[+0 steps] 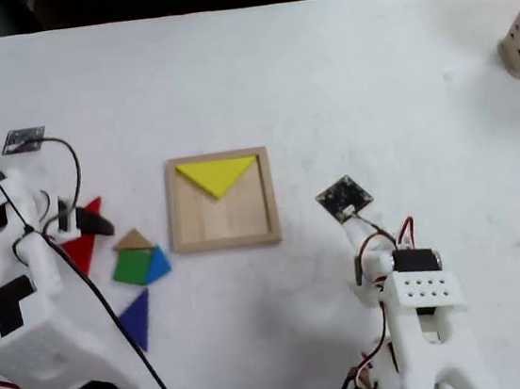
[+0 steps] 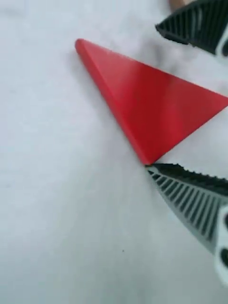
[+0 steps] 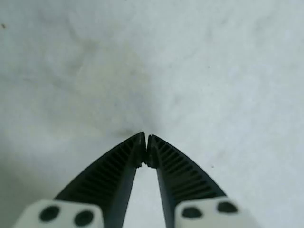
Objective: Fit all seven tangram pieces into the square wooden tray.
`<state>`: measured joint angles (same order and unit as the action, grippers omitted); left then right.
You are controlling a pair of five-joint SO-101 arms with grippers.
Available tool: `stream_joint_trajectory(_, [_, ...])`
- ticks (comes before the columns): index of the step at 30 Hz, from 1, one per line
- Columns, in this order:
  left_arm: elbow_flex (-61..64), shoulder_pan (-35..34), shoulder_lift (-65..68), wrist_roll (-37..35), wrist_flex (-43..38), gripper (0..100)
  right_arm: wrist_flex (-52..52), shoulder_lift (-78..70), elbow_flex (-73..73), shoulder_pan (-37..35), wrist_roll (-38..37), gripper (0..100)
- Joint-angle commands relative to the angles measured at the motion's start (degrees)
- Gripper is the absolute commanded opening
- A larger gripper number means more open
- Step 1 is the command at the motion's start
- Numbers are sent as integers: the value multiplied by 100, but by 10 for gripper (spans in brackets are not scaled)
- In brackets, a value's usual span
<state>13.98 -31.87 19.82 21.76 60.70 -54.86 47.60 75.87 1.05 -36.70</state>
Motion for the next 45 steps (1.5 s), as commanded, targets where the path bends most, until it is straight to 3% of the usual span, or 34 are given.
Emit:
stream_joint_trajectory(1, [-26,136,-154,185,-105,354,57,31,-44,-31,-18,18])
stream_joint_trajectory(8, [-26,268,-154,835,-105,126,57,31,-44,-31,-9,18])
stream_joint_trajectory(21, [-114,356,-233,1002,-62,124,57,31,-44,-31,-26,18])
stream_joint_trajectory(27, [-695,163,-760,949,651,125,57,31,-44,-40,-35,18])
stream_joint_trajectory(31, [-993,66,-971,615,782,188,57,31,-44,-40,-44,18])
stream_joint_trajectory(37, [-1055,224,-752,440,747,400,57,31,-44,-48,-53,18])
stream_joint_trajectory(45, [-2040,321,681,800,97,422,48,31,-35,-57,-53,18])
